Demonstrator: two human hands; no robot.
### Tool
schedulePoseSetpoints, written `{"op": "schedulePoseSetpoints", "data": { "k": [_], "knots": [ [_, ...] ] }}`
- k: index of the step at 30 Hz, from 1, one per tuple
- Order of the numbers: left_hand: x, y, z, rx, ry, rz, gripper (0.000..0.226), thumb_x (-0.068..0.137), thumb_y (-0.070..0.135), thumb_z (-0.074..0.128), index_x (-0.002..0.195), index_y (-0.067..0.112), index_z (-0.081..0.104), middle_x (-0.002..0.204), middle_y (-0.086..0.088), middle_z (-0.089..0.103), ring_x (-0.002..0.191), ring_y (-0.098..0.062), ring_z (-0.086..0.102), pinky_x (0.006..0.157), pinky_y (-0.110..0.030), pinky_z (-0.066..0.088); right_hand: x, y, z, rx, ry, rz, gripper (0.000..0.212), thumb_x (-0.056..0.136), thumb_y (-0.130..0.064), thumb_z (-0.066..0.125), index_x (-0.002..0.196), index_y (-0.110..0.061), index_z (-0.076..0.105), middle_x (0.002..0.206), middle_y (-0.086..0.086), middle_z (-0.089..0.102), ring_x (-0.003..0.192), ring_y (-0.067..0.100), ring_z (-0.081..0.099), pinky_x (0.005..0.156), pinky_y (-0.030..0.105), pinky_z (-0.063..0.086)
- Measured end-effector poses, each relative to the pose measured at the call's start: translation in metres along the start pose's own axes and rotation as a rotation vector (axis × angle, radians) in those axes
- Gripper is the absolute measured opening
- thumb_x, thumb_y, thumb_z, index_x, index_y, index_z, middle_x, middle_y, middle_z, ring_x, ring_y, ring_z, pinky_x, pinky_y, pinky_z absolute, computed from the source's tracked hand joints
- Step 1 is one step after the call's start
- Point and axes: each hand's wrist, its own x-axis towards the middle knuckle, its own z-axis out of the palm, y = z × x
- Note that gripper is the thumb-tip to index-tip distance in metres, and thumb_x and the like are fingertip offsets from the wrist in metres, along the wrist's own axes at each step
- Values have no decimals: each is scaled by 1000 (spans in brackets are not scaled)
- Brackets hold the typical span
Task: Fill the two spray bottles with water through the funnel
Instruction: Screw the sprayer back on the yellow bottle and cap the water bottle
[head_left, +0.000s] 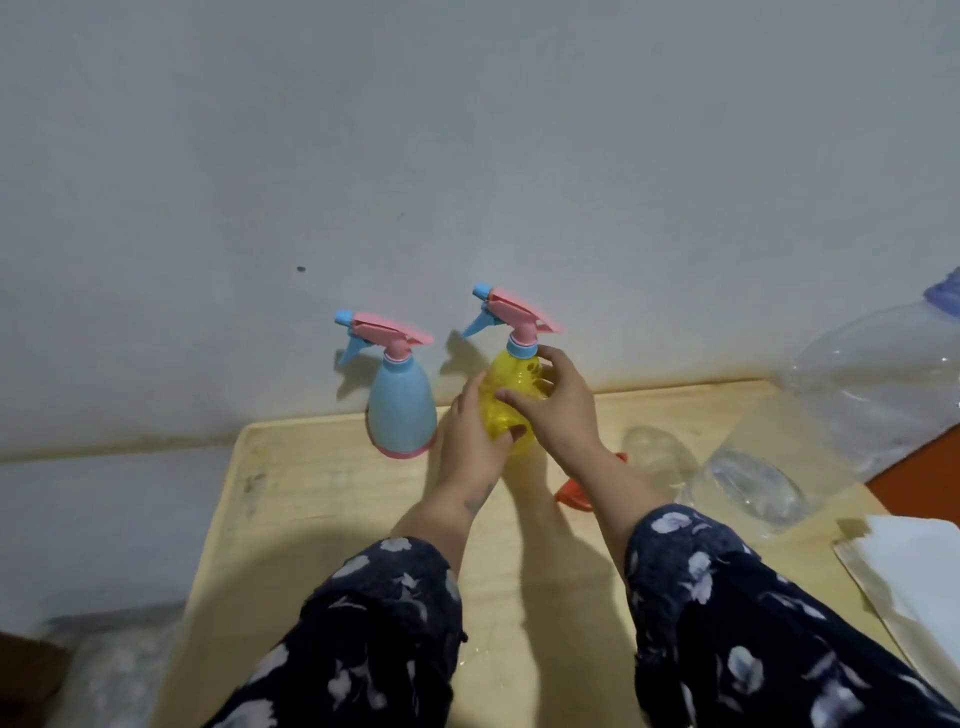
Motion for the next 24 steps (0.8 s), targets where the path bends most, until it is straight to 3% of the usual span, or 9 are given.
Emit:
{"op": "schedulePoseSetpoints", "data": {
  "k": [5, 9, 11, 13, 16, 19, 21, 24],
  "knots": [
    [13, -11, 7, 38, 22, -14, 76, 79, 18, 75, 137, 42, 32, 136, 7, 51, 120, -17, 53, 96, -44, 51, 12, 11, 10, 20, 8, -31, 61, 70, -28, 83, 124, -23, 54, 109, -5, 63, 97, 8, 56, 87, 29, 49],
    [15, -13, 6, 42, 1, -18, 79, 78, 19, 76, 136, 44, 29, 137, 7, 51, 123, -17, 51, 97, -46, 49, 14, 13, 10, 29, -38, -15, 62, 73, -27, 81, 126, -25, 49, 106, -11, 57, 95, 9, 56, 90, 34, 51],
    [13, -11, 5, 56, -25, -33, 86, 76, 22, 78, 140, 43, 25, 142, 6, 47, 128, -19, 47, 101, -46, 47, 10, 12, 7, 68, -82, 11, 70, 75, -27, 80, 135, -26, 43, 119, -6, 58, 108, 12, 56, 98, 36, 49],
    [10, -7, 3, 108, -49, -67, 98, 75, 23, 80, 148, 35, 16, 151, 2, 35, 137, -20, 37, 108, -44, 40, 5, 9, 2, 61, -135, 57, 83, 78, -27, 77, 146, -26, 29, 141, 2, 49, 130, 16, 45, 104, 29, 39],
    [-2, 6, -3, 236, -25, -97, 95, 81, 15, 73, 153, 18, 11, 154, -5, 26, 140, -24, 31, 110, -37, 35, -7, 5, -9, -23, -177, 115, 81, 87, -23, 68, 151, -21, 19, 151, 9, 37, 139, 20, 35, 105, 31, 34],
    [-23, 28, -9, 341, 14, -74, 73, 84, 16, 66, 146, 15, 27, 146, -7, 35, 132, -27, 39, 106, -39, 37, -29, -2, -32, -91, -185, 117, 64, 92, -12, 54, 148, -20, 25, 144, 9, 45, 129, 22, 46, 100, 31, 38],
    [-38, 44, -10, 376, 12, -76, 56, 86, 18, 62, 138, 19, 40, 140, -4, 42, 126, -28, 44, 103, -44, 40, -49, -5, -54, -68, -176, 143, 57, 87, -1, 46, 140, -20, 39, 130, 7, 54, 108, 22, 57, 89, 32, 47],
    [-62, 73, -1, 390, -61, 17, 35, 91, 23, 57, 125, 23, 53, 133, 2, 50, 121, -23, 48, 96, -42, 45, -83, 6, -93, -67, -193, 171, 47, 81, 8, 44, 121, -15, 55, 105, 7, 61, 76, 16, 62, 64, 16, 51]
  ]
}}
